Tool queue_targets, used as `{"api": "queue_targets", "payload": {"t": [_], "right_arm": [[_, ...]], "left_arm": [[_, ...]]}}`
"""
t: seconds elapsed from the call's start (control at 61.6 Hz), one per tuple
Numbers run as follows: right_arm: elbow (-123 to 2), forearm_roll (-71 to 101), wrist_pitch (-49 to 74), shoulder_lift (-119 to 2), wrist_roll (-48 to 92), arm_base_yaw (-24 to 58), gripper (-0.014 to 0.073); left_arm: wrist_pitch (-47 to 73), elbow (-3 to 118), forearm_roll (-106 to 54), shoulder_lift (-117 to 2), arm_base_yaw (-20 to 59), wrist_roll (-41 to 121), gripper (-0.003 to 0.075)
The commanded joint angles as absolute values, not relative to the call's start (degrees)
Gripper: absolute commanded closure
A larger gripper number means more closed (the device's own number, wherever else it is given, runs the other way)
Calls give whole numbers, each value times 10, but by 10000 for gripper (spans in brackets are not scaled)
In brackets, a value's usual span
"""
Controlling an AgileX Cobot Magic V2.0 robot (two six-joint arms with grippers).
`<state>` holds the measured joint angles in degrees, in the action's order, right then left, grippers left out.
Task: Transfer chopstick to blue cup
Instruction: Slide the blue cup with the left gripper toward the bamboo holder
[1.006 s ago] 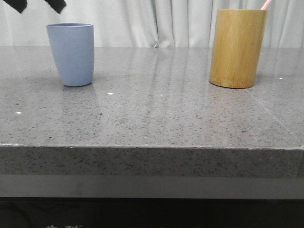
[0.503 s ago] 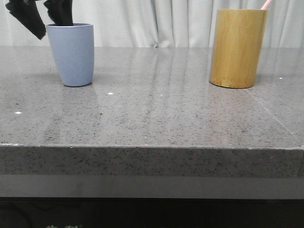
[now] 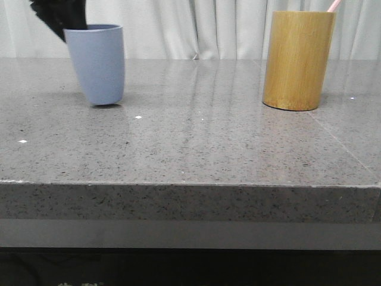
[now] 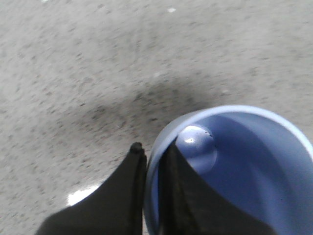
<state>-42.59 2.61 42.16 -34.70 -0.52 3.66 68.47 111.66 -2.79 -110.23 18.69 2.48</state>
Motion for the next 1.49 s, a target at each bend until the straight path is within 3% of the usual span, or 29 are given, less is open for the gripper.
{"api": "queue_targets", "payload": {"t": [0.0,0.503,1.071,1.184,1.411,1.476], "right_arm": [[-442,28,386,-352,0,37,-29],[-442,28,389,-352,0,37,-29],[-442,28,396,-352,0,37,-29],[-442,28,396,-352,0,37,-29],[-442,28,396,-352,0,37,-29],[-442,28,396,-352,0,37,-29]], "left_arm": [[669,1161,-35,-1069,213,28,739],[690,1289,-33,-1139,329,37,739],[716,1285,-32,-1163,336,38,734],[716,1280,-32,-1163,336,38,652],[712,1280,-32,-1164,336,38,393],[710,1280,-32,-1164,336,38,372]]}}
